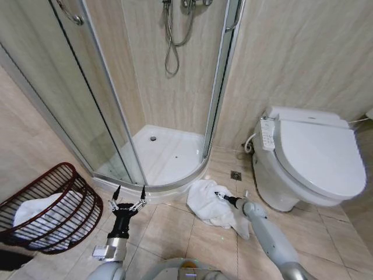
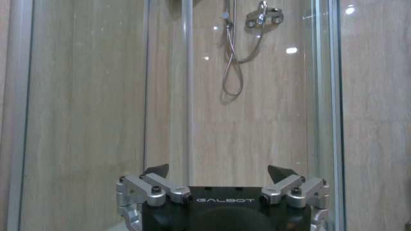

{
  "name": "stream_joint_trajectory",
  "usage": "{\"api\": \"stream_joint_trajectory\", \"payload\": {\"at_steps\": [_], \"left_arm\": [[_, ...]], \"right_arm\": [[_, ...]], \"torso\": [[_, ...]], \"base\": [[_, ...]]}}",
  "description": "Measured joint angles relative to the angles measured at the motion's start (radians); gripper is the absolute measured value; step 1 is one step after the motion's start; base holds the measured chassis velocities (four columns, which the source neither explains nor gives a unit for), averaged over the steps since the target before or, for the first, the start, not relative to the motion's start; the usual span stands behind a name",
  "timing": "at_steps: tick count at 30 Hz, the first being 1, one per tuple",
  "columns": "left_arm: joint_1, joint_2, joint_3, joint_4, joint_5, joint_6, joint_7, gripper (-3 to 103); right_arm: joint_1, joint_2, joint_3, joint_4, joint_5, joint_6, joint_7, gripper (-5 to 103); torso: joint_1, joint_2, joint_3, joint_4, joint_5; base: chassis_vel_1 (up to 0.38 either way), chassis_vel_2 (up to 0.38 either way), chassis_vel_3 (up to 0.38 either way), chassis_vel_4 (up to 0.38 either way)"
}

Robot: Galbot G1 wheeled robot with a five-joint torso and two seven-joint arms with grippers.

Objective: Discard the used towel into the hamper.

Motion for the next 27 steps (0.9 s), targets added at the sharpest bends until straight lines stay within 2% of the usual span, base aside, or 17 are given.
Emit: {"api": "stream_joint_trajectory", "payload": {"at_steps": [12,27], "left_arm": [[-0.001,-0.003,0.001,-0.008,0.005,0.005,-0.009,100],[0.000,-0.013,0.007,-0.016,0.023,0.009,-0.012,100]], "right_arm": [[0.067,0.045,-0.032,-0.072,-0.034,0.001,0.001,100],[0.049,0.081,-0.035,-0.087,-0.049,0.001,0.009,100]], "torso": [[0.000,0.000,0.000,0.0002,0.0000],[0.000,0.000,0.000,0.0001,-0.0001]], "base": [[0.000,0.000,0.000,0.000],[0.000,0.000,0.000,0.000]]}}
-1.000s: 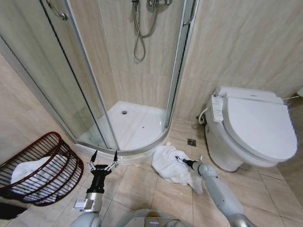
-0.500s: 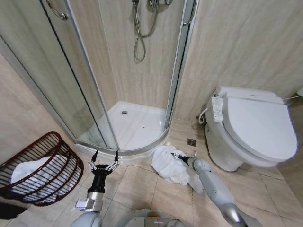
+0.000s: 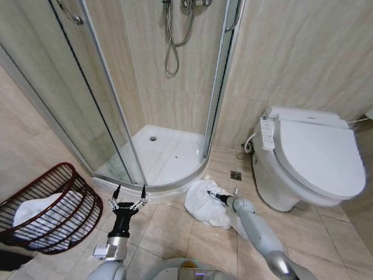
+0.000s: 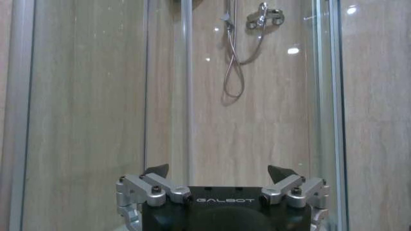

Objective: Discard the used towel into the hamper.

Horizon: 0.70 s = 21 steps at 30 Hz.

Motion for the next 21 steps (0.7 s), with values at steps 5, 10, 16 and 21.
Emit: {"api": "stream_joint_trajectory", "payload": {"at_steps": [5,10,16,21], "left_arm": [[0.001,-0.004,0.000,-0.001,0.001,0.000,0.000,100],[0.001,-0.008,0.000,-0.002,0.002,-0.001,-0.001,100],[0.001,-0.010,0.000,-0.002,0.003,-0.001,-0.001,100],[0.002,-0.011,0.002,-0.005,0.005,-0.001,-0.001,100]], "right_arm": [[-0.008,0.006,0.000,-0.001,-0.007,0.003,0.000,95],[-0.011,0.009,0.000,-0.011,-0.014,0.013,-0.002,79],[-0.014,0.006,0.001,-0.014,-0.016,0.024,-0.005,57],[-0.024,0.001,0.008,-0.006,-0.015,0.027,-0.005,41]], "torso": [[0.000,0.000,0.000,0.0000,0.0000],[0.000,0.000,0.000,0.0000,0.0001],[0.000,0.000,0.000,0.0000,0.0001],[0.000,0.000,0.000,0.0001,0.0003]], "base": [[0.000,0.000,0.000,0.000],[0.000,0.000,0.000,0.000],[0.000,0.000,0.000,0.000],[0.000,0.000,0.000,0.000]]}}
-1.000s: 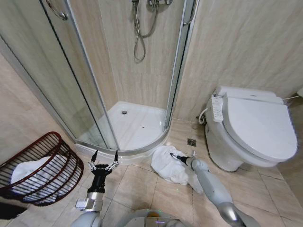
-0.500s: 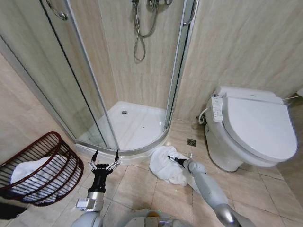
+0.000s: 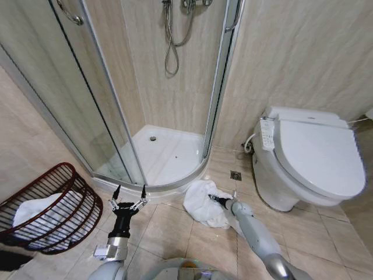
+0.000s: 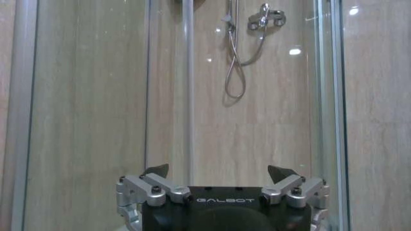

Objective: Discard the used towel into the hamper.

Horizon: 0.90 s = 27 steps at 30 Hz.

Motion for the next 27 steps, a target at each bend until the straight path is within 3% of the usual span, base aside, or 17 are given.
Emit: {"api": "stream_joint_trajectory", "payload": {"at_steps": [5,8,15,21,27], "left_arm": [[0.000,0.003,0.001,-0.002,0.001,-0.001,0.000,100],[0.001,0.004,0.002,-0.003,0.001,-0.001,0.000,100],[0.005,0.008,0.001,-0.004,0.000,-0.006,0.000,100],[0.004,0.015,0.005,-0.005,-0.003,-0.011,0.001,100],[0.003,0.015,0.012,-0.002,-0.008,-0.021,0.003,100]], "right_arm": [[-0.008,-0.003,0.008,0.006,0.004,0.004,0.001,19],[-0.010,-0.002,0.014,0.007,0.006,0.018,0.004,13],[-0.041,-0.004,0.043,0.076,0.006,0.053,0.051,9],[-0.120,-0.025,0.096,0.209,-0.133,0.243,0.092,9],[-0.231,-0.044,0.174,0.416,-0.220,0.348,0.170,9]], "torso": [[0.000,0.000,0.000,0.0000,0.0000],[0.000,0.000,0.000,0.0000,0.0000],[0.000,0.000,0.000,0.0001,0.0000],[0.000,0.000,0.000,-0.0004,0.0003],[0.000,0.000,0.000,-0.0002,0.0002]], "base": [[0.000,0.000,0.000,0.000],[0.000,0.000,0.000,0.000],[0.000,0.000,0.000,0.000],[0.000,0.000,0.000,0.000],[0.000,0.000,0.000,0.000]]}}
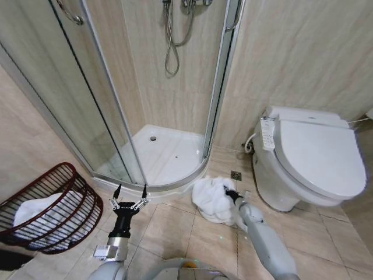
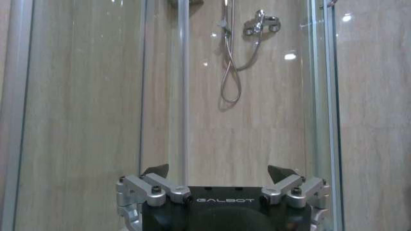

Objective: Discard the used towel into the hamper.

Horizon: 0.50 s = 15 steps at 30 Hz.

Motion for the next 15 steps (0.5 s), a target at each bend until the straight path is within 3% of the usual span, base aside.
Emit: {"api": "stream_joint_trajectory", "payload": {"at_steps": [15], "left_arm": [[-0.005,0.015,-0.002,0.009,-0.044,-0.034,0.026,100]], "right_arm": [[-0.372,-0.022,0.167,0.680,-0.100,-0.007,0.072,9]], "torso": [[0.000,0.000,0.000,0.0001,-0.0004]], "base": [[0.000,0.000,0.000,0.000]]}}
